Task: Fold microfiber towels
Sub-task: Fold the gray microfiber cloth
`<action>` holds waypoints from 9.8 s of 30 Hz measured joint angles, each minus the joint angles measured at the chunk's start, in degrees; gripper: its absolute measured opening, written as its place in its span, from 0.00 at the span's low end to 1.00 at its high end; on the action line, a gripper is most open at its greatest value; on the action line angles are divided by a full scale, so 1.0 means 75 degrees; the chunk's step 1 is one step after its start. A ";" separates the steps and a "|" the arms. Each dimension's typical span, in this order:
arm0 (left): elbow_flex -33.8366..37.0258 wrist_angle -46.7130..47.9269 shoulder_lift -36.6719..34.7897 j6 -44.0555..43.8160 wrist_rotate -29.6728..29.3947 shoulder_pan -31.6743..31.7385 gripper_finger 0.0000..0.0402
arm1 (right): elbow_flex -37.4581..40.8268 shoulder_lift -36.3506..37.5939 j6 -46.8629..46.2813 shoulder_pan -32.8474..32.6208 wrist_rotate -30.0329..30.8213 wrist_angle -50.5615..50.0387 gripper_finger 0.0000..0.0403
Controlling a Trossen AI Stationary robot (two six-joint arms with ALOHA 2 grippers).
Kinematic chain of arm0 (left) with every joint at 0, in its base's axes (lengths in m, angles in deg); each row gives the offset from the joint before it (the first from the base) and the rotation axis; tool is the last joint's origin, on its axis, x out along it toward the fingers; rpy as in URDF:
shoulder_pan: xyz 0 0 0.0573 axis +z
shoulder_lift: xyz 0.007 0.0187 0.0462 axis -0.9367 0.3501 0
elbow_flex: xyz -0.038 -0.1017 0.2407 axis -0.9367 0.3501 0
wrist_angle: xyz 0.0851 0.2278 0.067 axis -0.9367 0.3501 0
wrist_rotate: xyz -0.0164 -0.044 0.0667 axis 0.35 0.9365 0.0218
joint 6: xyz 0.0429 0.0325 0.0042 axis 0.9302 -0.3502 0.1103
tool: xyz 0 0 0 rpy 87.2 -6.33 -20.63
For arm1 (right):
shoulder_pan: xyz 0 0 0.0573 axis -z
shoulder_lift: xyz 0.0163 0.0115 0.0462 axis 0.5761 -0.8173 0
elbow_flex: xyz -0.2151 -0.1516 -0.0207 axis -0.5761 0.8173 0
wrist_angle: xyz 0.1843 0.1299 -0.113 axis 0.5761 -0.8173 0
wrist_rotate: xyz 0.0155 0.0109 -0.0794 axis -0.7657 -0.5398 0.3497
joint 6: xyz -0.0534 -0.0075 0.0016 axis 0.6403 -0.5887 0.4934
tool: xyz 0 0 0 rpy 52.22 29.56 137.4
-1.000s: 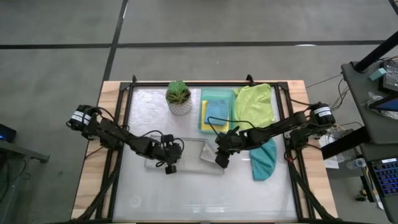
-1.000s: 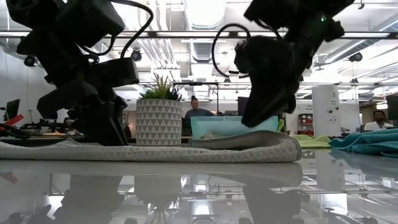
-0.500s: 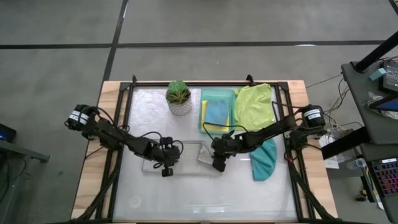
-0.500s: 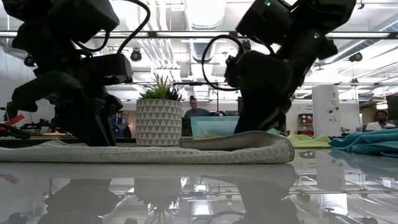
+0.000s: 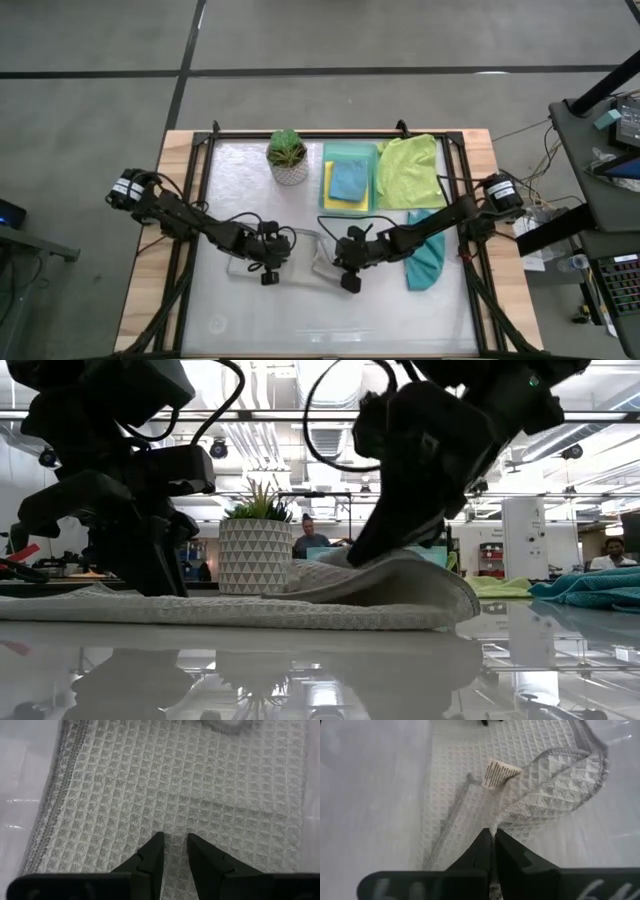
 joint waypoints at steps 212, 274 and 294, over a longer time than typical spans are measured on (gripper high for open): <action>0.0132 0.3473 -0.1137 -0.1931 -0.0222 -0.0079 0.18 | -0.2685 -0.0839 0.0872 -0.0028 -0.0229 -0.3522 0.34; -0.0199 0.5505 -0.3089 -0.1547 -0.0063 -0.0079 0.18 | -0.2205 -0.1126 0.0229 -0.0031 0.2989 -0.5672 0.02; 0.1361 0.5104 -0.4301 -0.2464 -0.2035 -0.0058 0.37 | -0.2061 -0.1121 0.0360 -0.0042 0.2985 -0.5049 0.02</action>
